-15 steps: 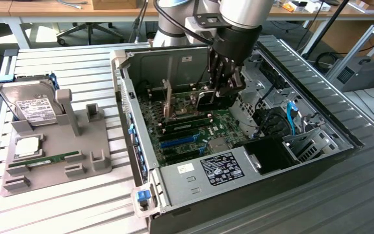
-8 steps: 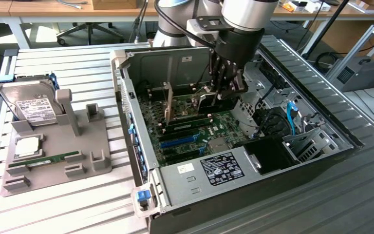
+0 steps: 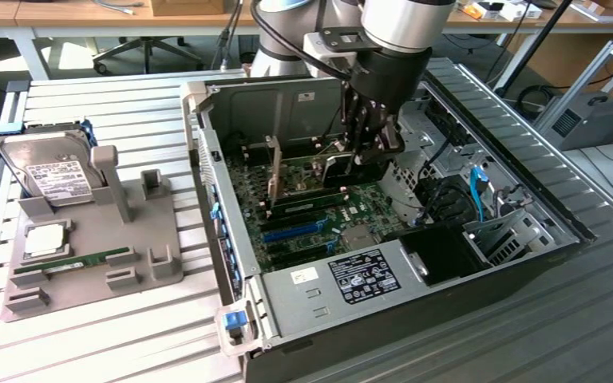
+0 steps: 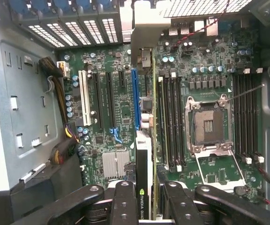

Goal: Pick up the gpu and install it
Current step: 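Insert the gpu into the slot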

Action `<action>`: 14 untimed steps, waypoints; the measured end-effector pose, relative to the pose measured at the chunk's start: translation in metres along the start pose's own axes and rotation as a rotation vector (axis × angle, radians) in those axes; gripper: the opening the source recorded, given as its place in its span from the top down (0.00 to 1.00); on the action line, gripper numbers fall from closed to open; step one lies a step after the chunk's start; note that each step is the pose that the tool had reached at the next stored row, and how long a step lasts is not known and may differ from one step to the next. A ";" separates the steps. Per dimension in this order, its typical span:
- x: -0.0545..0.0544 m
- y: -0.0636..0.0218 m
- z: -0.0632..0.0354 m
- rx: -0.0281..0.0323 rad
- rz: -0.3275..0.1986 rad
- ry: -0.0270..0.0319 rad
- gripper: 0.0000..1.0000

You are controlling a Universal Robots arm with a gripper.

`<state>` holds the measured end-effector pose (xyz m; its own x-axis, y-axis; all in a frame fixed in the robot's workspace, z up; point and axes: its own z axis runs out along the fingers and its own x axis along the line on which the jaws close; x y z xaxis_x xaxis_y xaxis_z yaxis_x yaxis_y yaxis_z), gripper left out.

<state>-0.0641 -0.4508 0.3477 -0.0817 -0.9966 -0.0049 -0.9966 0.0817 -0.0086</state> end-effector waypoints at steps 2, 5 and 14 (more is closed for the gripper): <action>0.000 0.0021 0.0001 0.0001 0.000 0.0000 0.73; 0.000 0.0042 0.0008 0.0003 0.000 -0.0002 0.73; 0.001 0.0096 0.0143 0.0018 0.000 -0.0001 0.73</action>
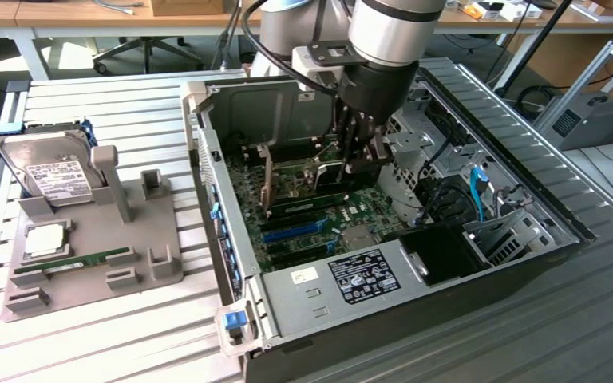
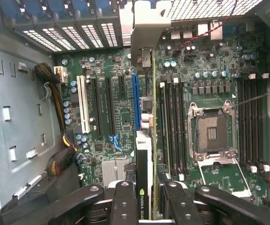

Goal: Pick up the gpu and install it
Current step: 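Insert the gpu into the slot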

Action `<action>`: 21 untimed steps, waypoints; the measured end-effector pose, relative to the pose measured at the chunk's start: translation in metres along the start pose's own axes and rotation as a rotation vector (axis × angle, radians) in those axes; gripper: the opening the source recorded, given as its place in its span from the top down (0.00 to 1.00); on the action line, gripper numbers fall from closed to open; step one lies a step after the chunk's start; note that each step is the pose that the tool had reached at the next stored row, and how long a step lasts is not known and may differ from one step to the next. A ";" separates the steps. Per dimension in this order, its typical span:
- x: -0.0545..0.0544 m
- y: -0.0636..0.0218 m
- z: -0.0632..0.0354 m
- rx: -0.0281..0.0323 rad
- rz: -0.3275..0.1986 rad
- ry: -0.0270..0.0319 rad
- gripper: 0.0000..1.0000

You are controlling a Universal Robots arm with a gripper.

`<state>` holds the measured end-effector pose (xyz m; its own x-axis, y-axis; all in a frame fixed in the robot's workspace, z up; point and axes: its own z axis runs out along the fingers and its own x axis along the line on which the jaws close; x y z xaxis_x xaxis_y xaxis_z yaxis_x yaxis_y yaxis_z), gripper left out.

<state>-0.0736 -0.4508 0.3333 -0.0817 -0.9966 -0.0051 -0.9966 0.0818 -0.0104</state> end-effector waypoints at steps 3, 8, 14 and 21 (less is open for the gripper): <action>0.000 0.0015 0.0039 0.0002 0.000 0.0000 0.73; 0.000 0.0034 0.0041 0.0003 0.000 -0.0001 0.73; 0.001 0.0072 0.0067 0.0012 0.000 -0.0002 0.73; 0.001 0.0094 0.0116 0.0023 0.000 0.0000 0.73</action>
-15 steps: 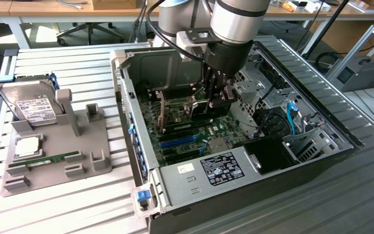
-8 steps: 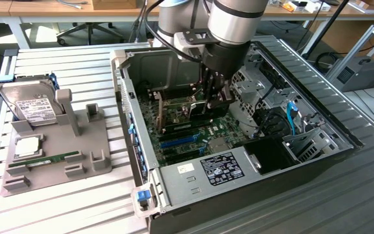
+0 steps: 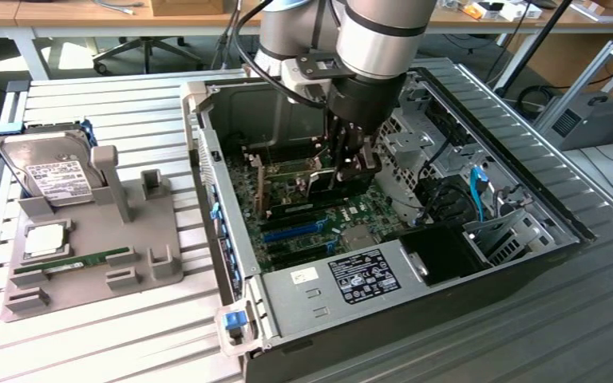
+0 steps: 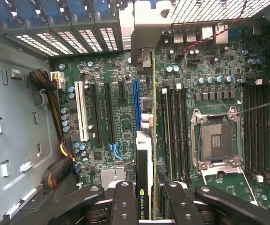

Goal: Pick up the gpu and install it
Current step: 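Insert the gpu into the slot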

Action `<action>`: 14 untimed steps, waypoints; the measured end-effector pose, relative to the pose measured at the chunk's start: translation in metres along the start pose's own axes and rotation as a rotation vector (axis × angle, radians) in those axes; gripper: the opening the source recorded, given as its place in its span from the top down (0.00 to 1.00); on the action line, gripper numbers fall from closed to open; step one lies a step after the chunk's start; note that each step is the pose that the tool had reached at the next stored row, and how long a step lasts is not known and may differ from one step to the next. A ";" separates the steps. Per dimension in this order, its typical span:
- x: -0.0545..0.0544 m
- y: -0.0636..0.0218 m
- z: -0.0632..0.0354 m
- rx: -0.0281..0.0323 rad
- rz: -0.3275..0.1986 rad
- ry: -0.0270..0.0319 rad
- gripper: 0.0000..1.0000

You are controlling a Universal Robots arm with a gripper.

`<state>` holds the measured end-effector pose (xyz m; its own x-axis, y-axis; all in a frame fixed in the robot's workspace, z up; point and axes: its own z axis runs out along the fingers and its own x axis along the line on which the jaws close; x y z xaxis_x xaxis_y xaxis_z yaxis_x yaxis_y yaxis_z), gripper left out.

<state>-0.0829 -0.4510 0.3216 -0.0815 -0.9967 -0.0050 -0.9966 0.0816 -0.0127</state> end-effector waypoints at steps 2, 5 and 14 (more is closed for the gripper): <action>0.000 0.0001 0.0001 0.0000 0.000 -0.0001 0.73; 0.004 -0.0002 0.0001 0.0000 0.000 -0.0015 0.73; 0.010 -0.0007 0.0001 -0.0001 0.000 -0.0031 0.73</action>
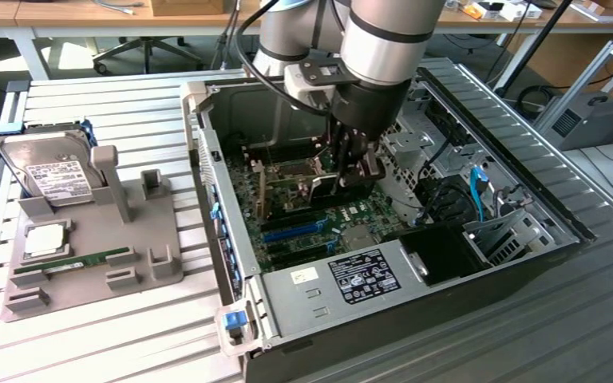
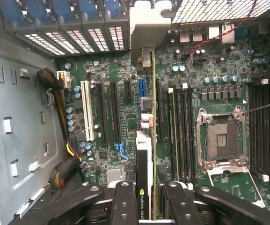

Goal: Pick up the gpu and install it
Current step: 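Insert the gpu into the slot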

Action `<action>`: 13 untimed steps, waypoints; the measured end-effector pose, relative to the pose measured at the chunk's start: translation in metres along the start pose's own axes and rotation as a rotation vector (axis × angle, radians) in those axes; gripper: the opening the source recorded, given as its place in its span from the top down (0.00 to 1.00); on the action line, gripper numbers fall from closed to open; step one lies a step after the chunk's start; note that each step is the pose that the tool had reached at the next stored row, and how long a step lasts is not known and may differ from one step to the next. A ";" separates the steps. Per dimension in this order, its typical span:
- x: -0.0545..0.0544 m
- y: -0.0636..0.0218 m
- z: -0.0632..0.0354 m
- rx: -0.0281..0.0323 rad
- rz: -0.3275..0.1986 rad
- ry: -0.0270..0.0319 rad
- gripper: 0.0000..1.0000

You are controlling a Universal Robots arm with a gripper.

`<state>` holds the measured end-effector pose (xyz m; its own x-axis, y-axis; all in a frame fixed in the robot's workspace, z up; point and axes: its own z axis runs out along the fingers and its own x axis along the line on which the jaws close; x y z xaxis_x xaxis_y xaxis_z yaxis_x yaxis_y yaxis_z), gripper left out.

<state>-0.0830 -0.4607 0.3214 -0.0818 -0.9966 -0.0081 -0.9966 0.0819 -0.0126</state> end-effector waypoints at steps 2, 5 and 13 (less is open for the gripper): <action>0.000 0.0003 0.0014 0.0000 0.000 -0.0001 0.73; 0.000 0.0009 0.0043 -0.0001 0.000 0.0000 0.73; 0.000 0.0022 0.0130 0.0000 0.000 0.0001 0.73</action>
<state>-0.0851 -0.4609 0.3084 -0.0817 -0.9966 -0.0080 -0.9966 0.0818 -0.0126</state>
